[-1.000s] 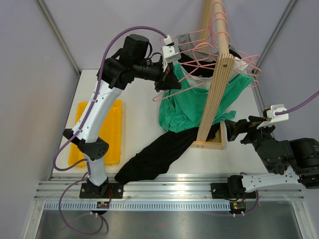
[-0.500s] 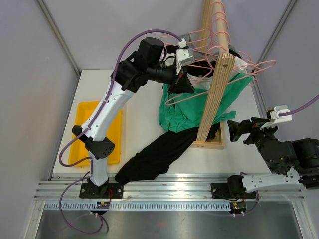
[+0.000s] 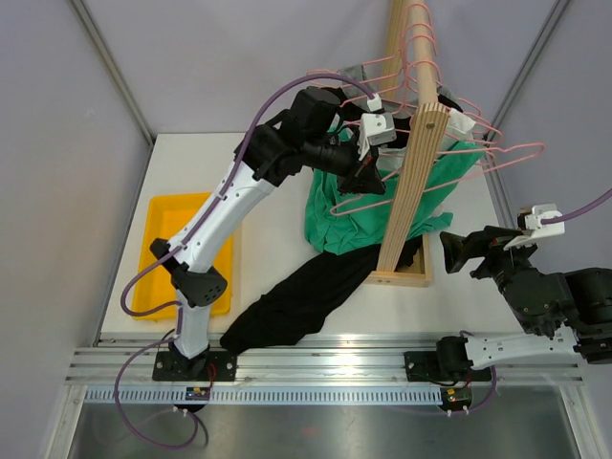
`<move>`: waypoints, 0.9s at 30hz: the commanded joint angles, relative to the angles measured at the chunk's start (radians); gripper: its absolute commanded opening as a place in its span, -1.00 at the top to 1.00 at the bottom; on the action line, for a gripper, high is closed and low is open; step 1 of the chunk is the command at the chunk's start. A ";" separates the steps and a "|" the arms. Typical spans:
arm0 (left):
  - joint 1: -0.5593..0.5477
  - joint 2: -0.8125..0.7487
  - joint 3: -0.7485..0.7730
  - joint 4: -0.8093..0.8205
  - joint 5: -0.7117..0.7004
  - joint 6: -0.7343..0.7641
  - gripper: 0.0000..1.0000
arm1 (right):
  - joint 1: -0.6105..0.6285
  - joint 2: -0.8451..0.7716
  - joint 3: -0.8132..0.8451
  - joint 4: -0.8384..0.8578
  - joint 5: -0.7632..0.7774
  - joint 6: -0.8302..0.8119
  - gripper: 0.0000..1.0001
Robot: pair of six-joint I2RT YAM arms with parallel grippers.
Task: Remove the tank top from the hanger
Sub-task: Hang the hanger back to the clothesline with the left arm
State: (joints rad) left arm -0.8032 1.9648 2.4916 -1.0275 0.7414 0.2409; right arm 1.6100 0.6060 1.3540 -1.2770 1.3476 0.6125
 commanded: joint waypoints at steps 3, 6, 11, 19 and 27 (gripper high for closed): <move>-0.017 -0.032 -0.054 -0.023 -0.063 0.037 1.00 | 0.008 -0.005 -0.013 0.013 0.045 0.035 -0.99; -0.021 -0.058 -0.085 -0.026 -0.082 0.040 1.00 | 0.008 -0.003 -0.021 0.022 0.044 0.033 -0.99; -0.027 -0.087 -0.125 -0.014 -0.129 0.029 1.00 | 0.007 0.003 -0.023 0.030 0.041 0.033 -0.99; -0.036 -0.182 -0.215 0.101 -0.215 -0.022 0.02 | 0.008 0.024 -0.016 0.031 0.030 0.036 -0.99; -0.050 -0.262 -0.290 0.193 -0.284 -0.044 -0.40 | 0.007 0.038 -0.018 0.030 0.021 0.046 -0.99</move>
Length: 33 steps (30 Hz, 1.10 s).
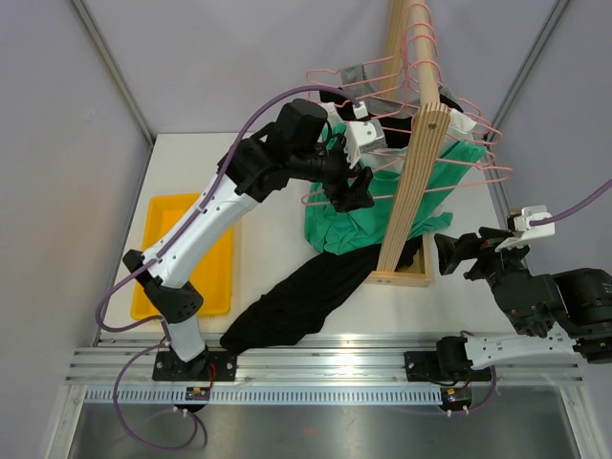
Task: Remove the tank top from the hanger
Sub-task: Hang the hanger back to the clothesline with the left arm, then place the tank top into the basket
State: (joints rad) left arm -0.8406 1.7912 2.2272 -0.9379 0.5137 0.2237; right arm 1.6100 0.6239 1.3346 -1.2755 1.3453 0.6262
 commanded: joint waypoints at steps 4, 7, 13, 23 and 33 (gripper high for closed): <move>-0.017 -0.154 -0.072 0.178 -0.073 -0.047 -0.61 | 0.008 0.028 0.005 0.022 0.014 0.039 -0.99; -0.018 -0.199 -0.089 0.228 -0.105 -0.061 -0.98 | 0.008 0.036 0.008 0.013 0.012 0.046 -0.99; -0.026 -0.335 -0.211 0.365 -0.265 -0.104 -0.98 | 0.008 0.042 0.006 0.013 0.002 0.055 -0.99; -0.058 -0.871 -0.877 0.830 -0.722 -0.218 -0.98 | 0.007 0.048 -0.014 -0.007 -0.012 0.086 -0.99; -0.375 -0.986 -1.379 1.039 -1.357 -0.267 -0.98 | 0.007 0.051 -0.025 -0.035 -0.020 0.127 -0.99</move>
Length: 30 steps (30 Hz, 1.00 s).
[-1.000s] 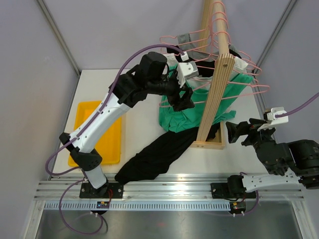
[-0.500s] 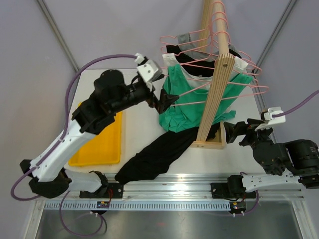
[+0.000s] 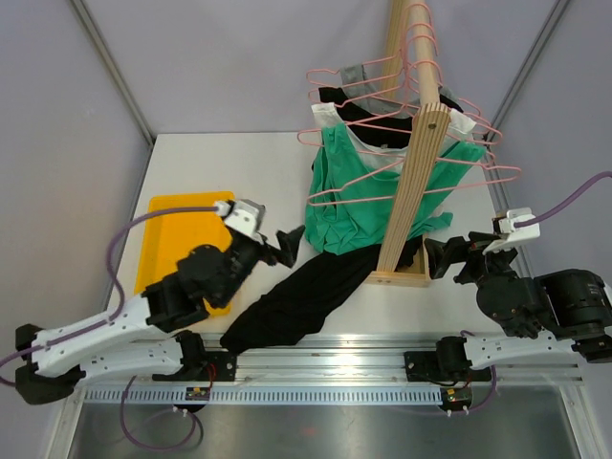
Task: Remove the tank top from the hanger
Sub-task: Place the tank top into the basket
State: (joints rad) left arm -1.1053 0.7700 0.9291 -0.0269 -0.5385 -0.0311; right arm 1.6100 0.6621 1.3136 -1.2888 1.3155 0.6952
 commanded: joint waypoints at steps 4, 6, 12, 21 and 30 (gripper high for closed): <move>-0.178 0.046 -0.189 0.188 -0.402 -0.076 -0.98 | 0.007 0.014 -0.002 -0.040 0.007 0.076 -0.99; -0.191 0.049 -0.249 0.217 -0.417 -0.110 -0.98 | 0.007 0.013 -0.004 -0.047 0.005 0.085 -0.99; -0.191 0.149 -0.325 0.272 -0.376 -0.144 -0.98 | 0.007 0.001 -0.023 -0.038 0.007 0.093 -0.99; -0.189 0.368 -0.389 0.329 -0.293 -0.289 -0.98 | 0.007 -0.002 -0.040 -0.047 -0.009 0.124 -0.99; -0.191 0.541 -0.473 0.469 -0.150 -0.371 -0.98 | 0.007 0.001 -0.050 -0.055 -0.010 0.144 -0.99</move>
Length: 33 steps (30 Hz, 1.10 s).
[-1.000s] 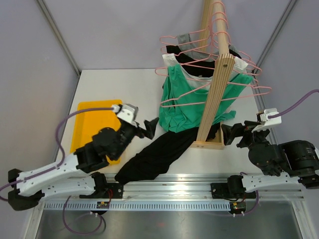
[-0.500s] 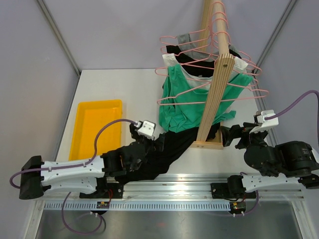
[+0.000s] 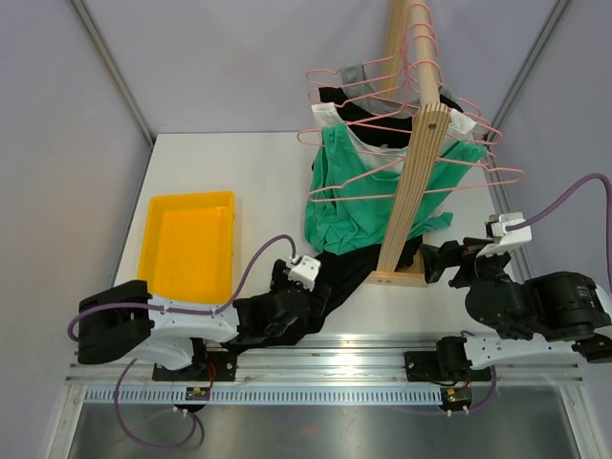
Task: Remove the tank top from the hanger
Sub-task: Place the tank top into the basket
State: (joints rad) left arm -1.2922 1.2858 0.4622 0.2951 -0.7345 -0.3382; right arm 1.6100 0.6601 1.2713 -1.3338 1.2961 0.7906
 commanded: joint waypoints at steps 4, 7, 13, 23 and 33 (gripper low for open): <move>-0.004 0.082 0.001 0.213 0.087 -0.041 -0.98 | 0.008 -0.001 -0.013 -0.021 0.009 0.064 -0.99; -0.002 0.127 0.029 0.216 0.119 -0.045 -0.98 | 0.007 -0.001 -0.012 -0.033 0.009 0.076 -0.99; 0.010 0.247 0.047 0.266 0.188 -0.045 -0.98 | 0.007 -0.001 -0.010 -0.042 0.011 0.085 -0.99; 0.074 0.380 0.012 0.369 0.259 -0.082 -0.32 | 0.007 0.001 -0.012 -0.048 0.009 0.093 -0.99; 0.070 0.226 -0.022 0.328 0.302 -0.062 1.00 | 0.007 -0.008 -0.036 -0.077 0.003 0.142 -0.99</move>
State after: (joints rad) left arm -1.2175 1.6035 0.4461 0.6250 -0.4522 -0.4038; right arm 1.6100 0.6563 1.2427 -1.3533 1.2892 0.8738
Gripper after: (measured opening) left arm 0.047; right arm 0.993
